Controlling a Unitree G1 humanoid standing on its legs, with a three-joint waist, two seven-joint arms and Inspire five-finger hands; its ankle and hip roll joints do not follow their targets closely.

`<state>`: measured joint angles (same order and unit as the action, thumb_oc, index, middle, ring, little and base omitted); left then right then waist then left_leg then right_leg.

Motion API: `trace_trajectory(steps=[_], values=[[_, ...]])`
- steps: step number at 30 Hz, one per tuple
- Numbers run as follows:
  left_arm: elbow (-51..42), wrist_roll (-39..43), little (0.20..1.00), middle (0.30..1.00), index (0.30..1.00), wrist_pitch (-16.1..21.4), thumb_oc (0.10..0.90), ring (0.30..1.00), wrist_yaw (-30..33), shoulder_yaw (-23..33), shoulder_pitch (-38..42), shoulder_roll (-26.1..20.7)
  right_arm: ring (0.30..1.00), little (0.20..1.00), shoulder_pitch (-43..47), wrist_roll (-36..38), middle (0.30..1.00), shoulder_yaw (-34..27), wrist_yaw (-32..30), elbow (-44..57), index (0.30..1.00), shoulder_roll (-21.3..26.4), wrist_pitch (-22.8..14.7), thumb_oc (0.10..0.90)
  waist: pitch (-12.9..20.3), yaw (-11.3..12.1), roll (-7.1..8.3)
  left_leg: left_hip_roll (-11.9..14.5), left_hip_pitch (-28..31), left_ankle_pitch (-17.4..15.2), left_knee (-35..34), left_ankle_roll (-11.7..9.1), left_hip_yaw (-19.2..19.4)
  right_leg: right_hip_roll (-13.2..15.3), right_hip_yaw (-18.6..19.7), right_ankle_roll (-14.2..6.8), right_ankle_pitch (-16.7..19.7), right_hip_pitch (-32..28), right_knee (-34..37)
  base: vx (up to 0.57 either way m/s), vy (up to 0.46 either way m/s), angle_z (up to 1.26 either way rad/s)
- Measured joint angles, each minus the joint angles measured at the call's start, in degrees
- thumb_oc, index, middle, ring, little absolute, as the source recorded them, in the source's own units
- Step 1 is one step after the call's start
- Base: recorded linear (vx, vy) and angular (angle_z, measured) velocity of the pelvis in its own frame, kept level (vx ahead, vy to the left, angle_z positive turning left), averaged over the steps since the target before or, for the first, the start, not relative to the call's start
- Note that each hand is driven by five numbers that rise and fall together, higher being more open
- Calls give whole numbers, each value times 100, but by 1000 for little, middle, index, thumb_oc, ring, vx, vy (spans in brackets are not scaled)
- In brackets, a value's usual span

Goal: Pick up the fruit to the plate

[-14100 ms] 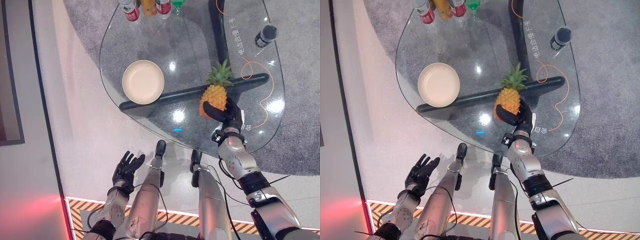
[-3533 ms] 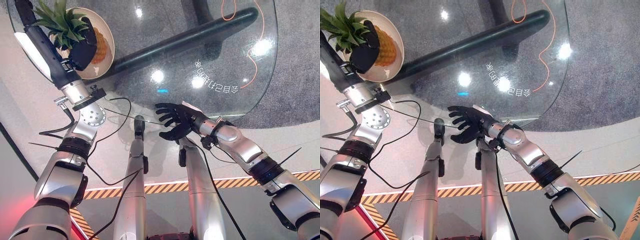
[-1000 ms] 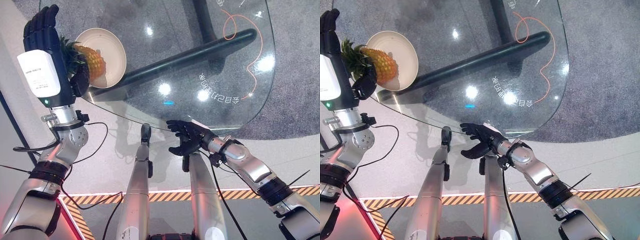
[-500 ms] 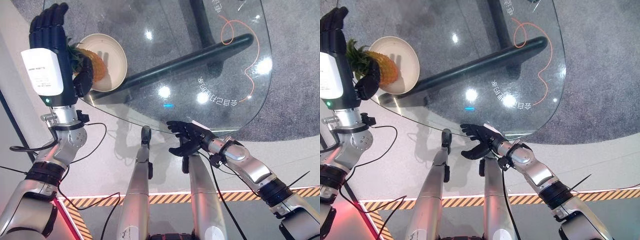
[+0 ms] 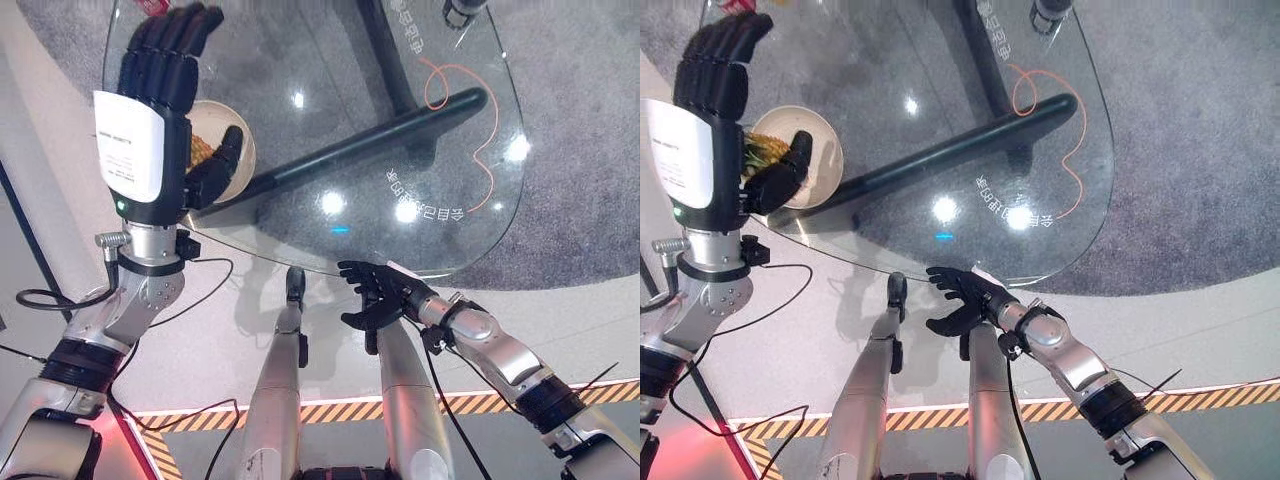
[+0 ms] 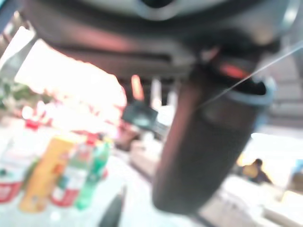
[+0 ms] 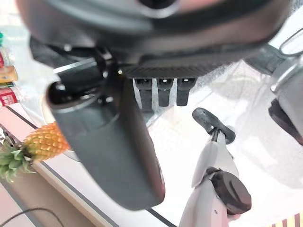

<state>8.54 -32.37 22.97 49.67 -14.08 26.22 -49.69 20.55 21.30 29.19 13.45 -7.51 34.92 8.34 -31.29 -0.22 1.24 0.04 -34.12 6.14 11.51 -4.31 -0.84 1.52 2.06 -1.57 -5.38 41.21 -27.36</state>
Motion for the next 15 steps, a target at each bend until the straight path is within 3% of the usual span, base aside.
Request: trace_trajectory(steps=[3,12,15], values=[[-78,651,900,900,900,137,800,900,-491,157,-339,309,900,900,-111,-66,900,-28,41,-60,900,-69,-140,800,3,19,-42,12,457,3,-199,6,-23,-5,-8,-6,0,-445,180,-58,-109,-2],[114,2617,900,900,900,88,800,900,-1917,179,-1637,1440,900,900,-841,-248,900,-305,288,-560,900,-288,-402,800,11,164,-209,94,1922,8,-810,10,-205,-33,-179,-65,-37,-1987,834,-11,-88,6],[275,2937,900,900,900,18,800,900,-2193,177,-2028,1789,900,900,-1120,-335,900,-472,418,-611,900,-324,-414,800,20,211,-281,124,2226,27,-975,29,-304,-41,-288,-69,-21,-2366,1063,26,-106,14]])
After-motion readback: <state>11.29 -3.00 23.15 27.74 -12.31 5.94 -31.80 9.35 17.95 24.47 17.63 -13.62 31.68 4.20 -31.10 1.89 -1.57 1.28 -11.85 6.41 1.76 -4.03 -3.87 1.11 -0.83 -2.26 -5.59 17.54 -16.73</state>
